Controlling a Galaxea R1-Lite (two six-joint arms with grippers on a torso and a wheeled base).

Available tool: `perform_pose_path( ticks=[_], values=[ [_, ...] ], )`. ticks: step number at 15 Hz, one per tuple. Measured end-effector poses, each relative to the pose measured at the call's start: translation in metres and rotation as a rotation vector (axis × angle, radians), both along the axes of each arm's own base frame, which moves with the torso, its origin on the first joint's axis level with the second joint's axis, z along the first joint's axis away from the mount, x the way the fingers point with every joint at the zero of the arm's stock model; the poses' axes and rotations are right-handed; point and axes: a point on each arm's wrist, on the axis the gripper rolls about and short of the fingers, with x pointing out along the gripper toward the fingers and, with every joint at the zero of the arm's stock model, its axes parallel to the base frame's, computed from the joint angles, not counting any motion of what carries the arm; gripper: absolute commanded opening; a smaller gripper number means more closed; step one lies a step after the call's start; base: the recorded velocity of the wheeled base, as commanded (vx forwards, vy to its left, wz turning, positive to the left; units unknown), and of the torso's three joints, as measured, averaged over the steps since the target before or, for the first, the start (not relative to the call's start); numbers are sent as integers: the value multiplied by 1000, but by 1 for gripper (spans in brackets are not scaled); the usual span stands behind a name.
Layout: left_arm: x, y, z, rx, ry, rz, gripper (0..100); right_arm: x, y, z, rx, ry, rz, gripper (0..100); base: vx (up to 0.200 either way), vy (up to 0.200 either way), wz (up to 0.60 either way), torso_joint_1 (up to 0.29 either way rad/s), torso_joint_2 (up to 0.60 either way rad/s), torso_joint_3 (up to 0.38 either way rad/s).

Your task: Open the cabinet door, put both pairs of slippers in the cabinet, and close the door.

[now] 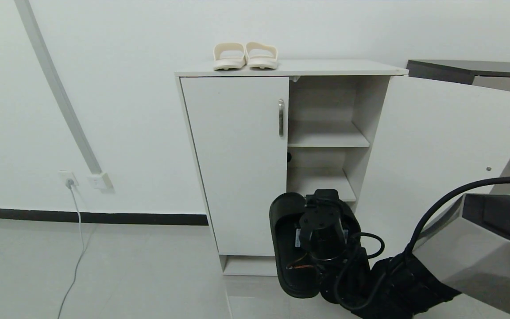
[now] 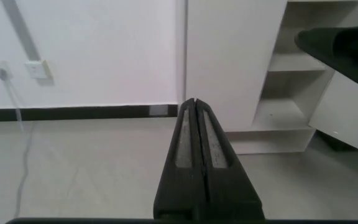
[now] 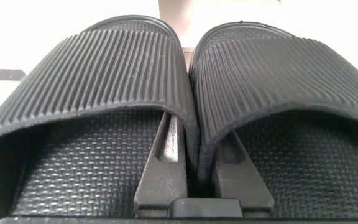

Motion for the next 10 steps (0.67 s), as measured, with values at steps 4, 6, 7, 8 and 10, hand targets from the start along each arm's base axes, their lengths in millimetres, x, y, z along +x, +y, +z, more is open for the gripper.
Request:
perform_pose_path(
  ticks=[4,6,7,8,10],
  values=[
    [0,0,0,-1,0,-2,0,2,0,-10,-19,17,-4,0,0,-100,0,2,0,1],
    [0,0,0,-2,-1,0,0,5,-1,-16,-32,26,-15,0,0,0,0,0,0,0],
    [0,0,0,-4,0,-1,0,5,2,-18,-34,27,-10,0,0,0,0,0,0,0],
    [0,0,0,-6,0,2,0,6,6,-21,-35,27,-1,0,0,0,0,0,0,0],
    [0,0,0,-6,0,3,0,18,6,-26,-35,22,-16,0,0,0,0,0,0,0]
  ],
)
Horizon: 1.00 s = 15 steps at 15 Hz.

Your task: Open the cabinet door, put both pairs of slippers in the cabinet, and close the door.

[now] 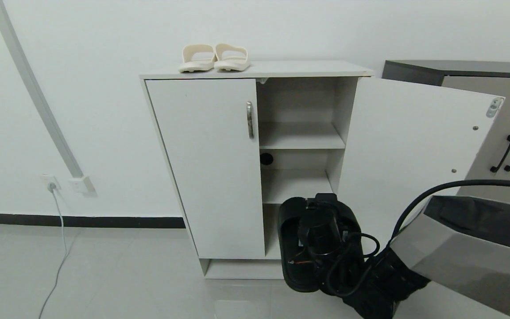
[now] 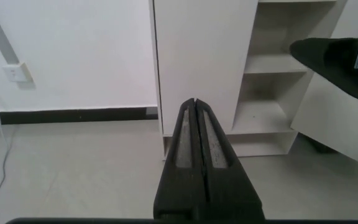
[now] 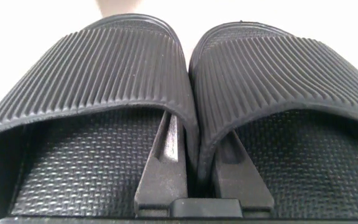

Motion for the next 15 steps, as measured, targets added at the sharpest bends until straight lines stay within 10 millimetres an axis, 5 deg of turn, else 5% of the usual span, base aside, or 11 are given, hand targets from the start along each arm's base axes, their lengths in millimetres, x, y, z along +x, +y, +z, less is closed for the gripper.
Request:
perform_pose_path(
  ticks=[15],
  values=[
    [0,0,0,2,0,0,0,17,12,-43,16,-27,51,0,0,0,0,0,0,-7]
  ],
)
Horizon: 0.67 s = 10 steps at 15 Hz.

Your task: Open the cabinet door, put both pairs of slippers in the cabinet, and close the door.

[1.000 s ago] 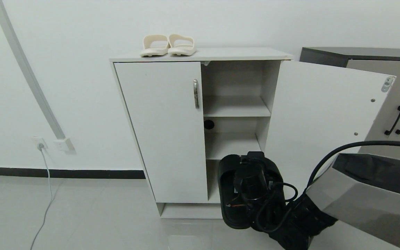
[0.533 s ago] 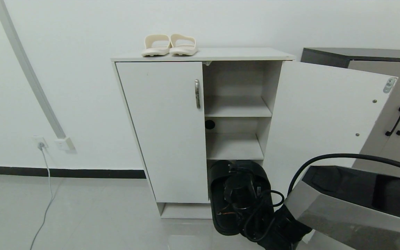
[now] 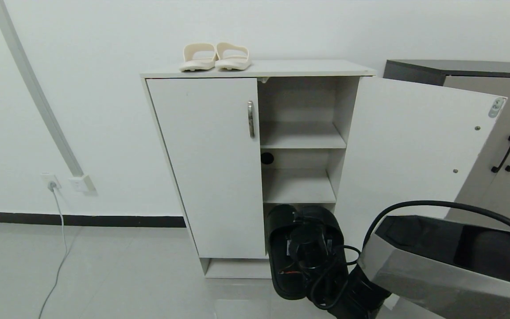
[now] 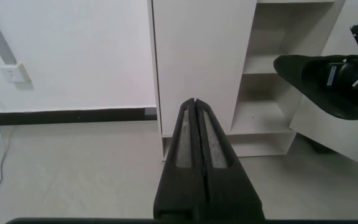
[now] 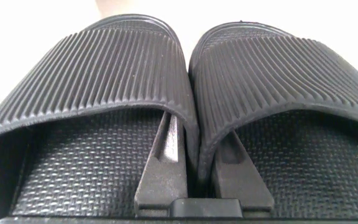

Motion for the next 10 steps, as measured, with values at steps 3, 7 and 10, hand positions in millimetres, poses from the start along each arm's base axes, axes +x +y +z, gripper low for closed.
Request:
perform_pose_path(
  ticks=[3,7,10],
  values=[
    [0,0,0,1,0,-1,0,5,-4,-10,-19,14,-13,0,0,0,0,1,4,-172],
    [0,0,0,0,0,-1,0,14,-8,-22,-21,16,-32,0,0,0,0,1,4,-192],
    [0,0,0,0,0,0,0,18,-9,-30,-27,24,-34,0,0,0,0,4,4,-196]
  ],
)
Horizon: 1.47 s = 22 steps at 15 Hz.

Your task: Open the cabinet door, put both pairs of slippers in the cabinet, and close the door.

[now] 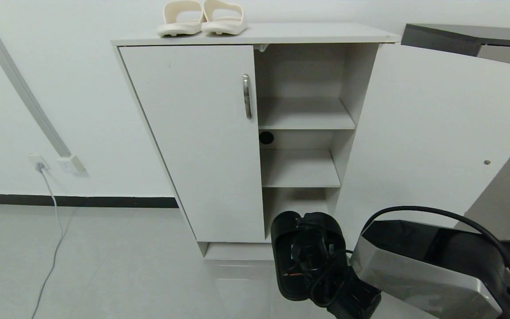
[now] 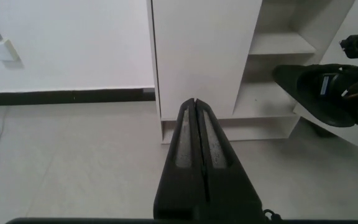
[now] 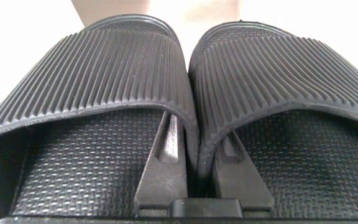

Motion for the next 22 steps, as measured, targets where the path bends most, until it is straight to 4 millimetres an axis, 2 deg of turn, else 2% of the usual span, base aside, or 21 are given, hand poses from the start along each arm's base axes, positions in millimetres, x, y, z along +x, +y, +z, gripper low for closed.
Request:
perform_pose_path(
  ticks=[5,8,11,16,22],
  values=[
    [0,0,0,-2,0,1,0,7,-3,-1,8,-55,-7,0,0,0,0,2,2,-44],
    [0,0,0,-2,0,1,0,13,-5,9,-11,-255,-1,0,0,0,0,0,0,0],
    [0,0,0,-2,0,1,0,16,-9,-5,-43,-260,-8,0,0,0,0,0,0,0],
    [0,0,0,-2,0,1,0,16,-9,-7,-48,-256,-7,0,0,0,0,0,0,0],
    [0,0,0,-2,0,2,0,16,-9,-3,-45,-263,-9,0,200,0,0,1,6,4]
  ],
)
